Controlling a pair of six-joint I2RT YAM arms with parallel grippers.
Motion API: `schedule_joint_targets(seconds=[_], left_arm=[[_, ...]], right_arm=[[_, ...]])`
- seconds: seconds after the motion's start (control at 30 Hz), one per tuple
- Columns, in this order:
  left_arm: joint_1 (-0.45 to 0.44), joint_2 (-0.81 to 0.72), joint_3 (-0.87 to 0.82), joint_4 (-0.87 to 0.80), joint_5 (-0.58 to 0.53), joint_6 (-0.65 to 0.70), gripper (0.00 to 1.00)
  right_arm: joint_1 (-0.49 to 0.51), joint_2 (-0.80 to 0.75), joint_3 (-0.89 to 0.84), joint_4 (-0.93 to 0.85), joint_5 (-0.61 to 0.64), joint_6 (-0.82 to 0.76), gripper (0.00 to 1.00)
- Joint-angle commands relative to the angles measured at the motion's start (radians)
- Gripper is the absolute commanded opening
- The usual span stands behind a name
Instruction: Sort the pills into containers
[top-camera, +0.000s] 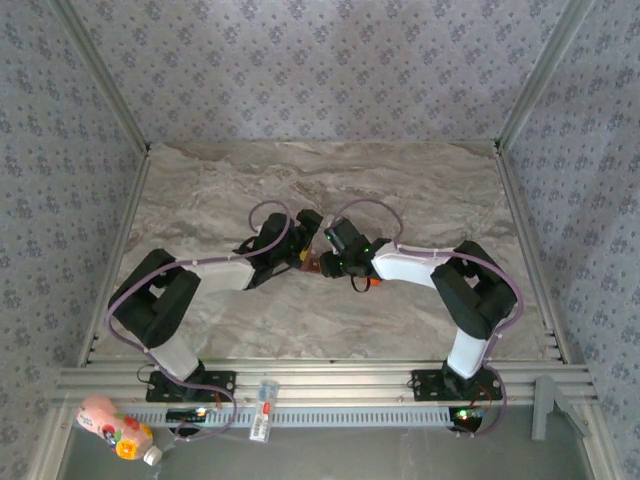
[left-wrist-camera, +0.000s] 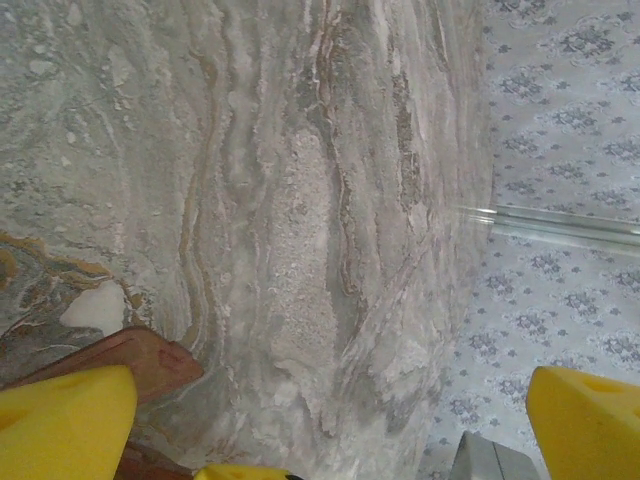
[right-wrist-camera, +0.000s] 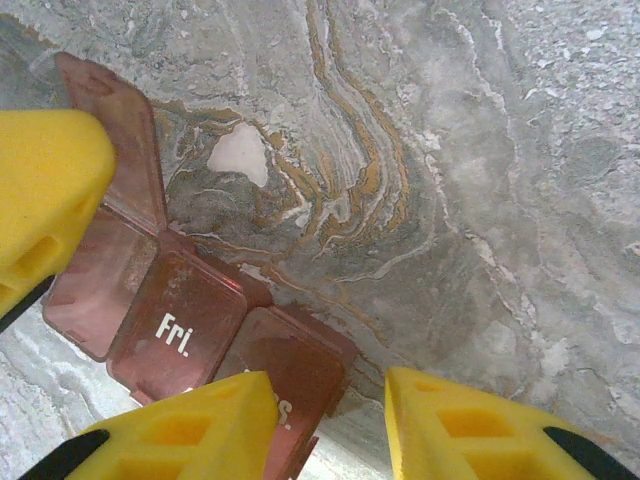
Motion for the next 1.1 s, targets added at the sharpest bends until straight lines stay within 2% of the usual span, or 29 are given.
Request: schedule_joint_targets(seconds=[0.0,0.87,1.07], left_arm=[[0.006,0.022,0.028,0.038,0.011,-0.013,1.00],[0.016,0.076,0.106,-0.001,0.031,-0.012,1.00],[0.019,0.053,0.149,-0.013,0.080,0.003,1.00]], right_arm=[[0.022,0.072,-0.036,-0.131,-0.021,-0.021,0.38],[0.027,0.077,-0.032,-0.146,-0.009,-0.025,0.38],[0.028,0.071,0.002,-0.179,-0.003,-0.042,0.38]])
